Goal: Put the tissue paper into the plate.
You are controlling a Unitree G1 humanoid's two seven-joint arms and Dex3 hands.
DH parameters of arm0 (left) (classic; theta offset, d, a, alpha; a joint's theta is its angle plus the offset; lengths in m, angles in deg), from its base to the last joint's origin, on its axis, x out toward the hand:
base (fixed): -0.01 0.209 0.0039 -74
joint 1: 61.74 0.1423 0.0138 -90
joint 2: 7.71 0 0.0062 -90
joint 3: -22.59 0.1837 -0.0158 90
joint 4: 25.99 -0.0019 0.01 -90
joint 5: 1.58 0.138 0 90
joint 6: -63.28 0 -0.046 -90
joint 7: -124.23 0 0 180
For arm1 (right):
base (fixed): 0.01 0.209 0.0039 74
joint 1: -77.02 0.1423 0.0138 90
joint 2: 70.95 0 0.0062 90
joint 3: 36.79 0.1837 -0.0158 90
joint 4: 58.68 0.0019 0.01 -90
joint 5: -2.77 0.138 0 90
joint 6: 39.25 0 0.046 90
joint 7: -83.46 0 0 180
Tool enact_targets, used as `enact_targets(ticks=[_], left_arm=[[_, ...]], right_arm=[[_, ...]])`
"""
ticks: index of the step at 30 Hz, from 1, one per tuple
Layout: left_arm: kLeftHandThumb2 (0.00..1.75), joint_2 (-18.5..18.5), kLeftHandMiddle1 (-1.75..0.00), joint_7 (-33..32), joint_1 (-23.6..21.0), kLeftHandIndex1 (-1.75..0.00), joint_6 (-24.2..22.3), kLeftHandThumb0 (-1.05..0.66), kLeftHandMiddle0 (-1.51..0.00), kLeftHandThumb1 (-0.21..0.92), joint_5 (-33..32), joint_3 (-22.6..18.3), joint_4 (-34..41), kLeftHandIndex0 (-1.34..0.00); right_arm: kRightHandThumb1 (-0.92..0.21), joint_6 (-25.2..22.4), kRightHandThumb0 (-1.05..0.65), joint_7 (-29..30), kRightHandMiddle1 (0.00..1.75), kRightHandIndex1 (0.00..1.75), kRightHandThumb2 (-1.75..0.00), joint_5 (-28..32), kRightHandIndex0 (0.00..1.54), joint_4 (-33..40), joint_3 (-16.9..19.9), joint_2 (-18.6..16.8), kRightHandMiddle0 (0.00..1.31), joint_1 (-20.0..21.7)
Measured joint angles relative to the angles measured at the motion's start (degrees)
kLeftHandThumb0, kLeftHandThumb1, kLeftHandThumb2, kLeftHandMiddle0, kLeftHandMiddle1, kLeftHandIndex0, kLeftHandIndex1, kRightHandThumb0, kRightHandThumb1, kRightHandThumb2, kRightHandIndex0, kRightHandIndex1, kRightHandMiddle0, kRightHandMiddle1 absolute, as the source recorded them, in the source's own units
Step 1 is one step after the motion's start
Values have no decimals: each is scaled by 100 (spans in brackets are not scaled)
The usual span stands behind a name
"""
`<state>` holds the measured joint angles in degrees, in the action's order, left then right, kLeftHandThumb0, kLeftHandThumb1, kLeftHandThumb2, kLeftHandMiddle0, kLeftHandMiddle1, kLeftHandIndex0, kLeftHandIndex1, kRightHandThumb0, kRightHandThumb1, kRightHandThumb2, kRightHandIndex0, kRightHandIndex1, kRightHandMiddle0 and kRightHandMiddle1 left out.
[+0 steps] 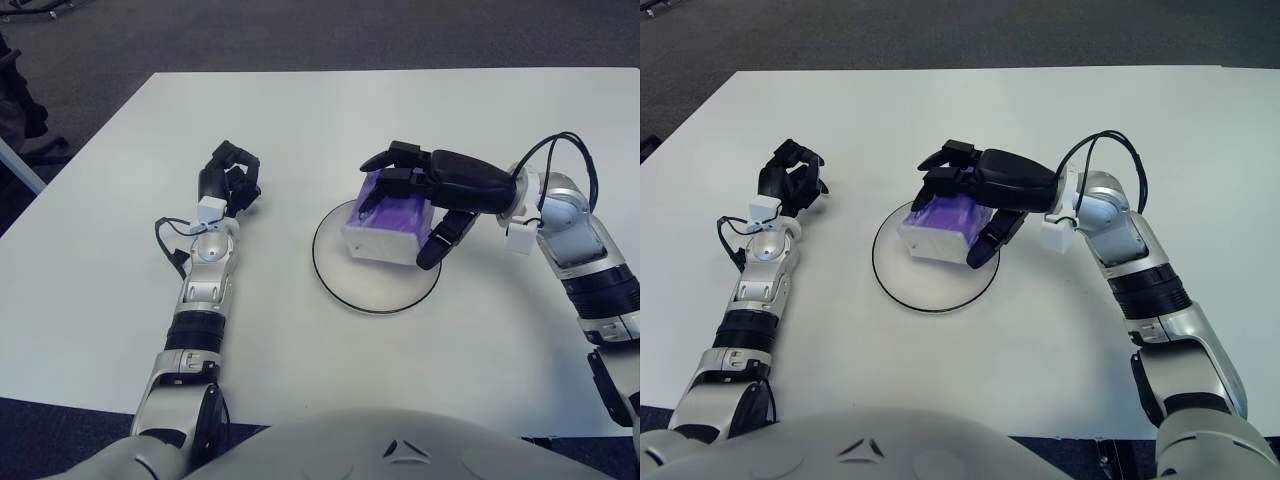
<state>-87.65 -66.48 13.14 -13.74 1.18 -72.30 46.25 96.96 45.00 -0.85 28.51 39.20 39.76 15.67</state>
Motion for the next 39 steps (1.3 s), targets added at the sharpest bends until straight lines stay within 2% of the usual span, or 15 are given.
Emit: enact_targets(ticks=[6, 28, 35, 39], left_arm=[[49, 0, -175, 0, -8, -170, 1, -37, -88, 92, 0, 1, -18, -63], [49, -6, -175, -1, -23, -169, 9, -38, -88, 92, 6, 12, -56, -63], [50, -6, -175, -3, -28, -170, 46, -38, -88, 92, 12, 19, -67, -63], [50, -8, -175, -3, -29, -170, 55, -38, -88, 92, 16, 22, -76, -63]], right_arm=[[-92, 33, -29, -96, 9, 0, -22, 79, 6, -82, 1, -5, 18, 6], [-92, -960, -20, -315, 5, 0, -23, 856, 0, 535, 392, 46, 14, -97], [-92, -988, -18, -492, 2, 0, -23, 983, 0, 535, 775, 296, 10, -97], [-92, -700, -29, -222, 1, 0, -27, 400, 0, 512, 1143, 388, 8, -105]])
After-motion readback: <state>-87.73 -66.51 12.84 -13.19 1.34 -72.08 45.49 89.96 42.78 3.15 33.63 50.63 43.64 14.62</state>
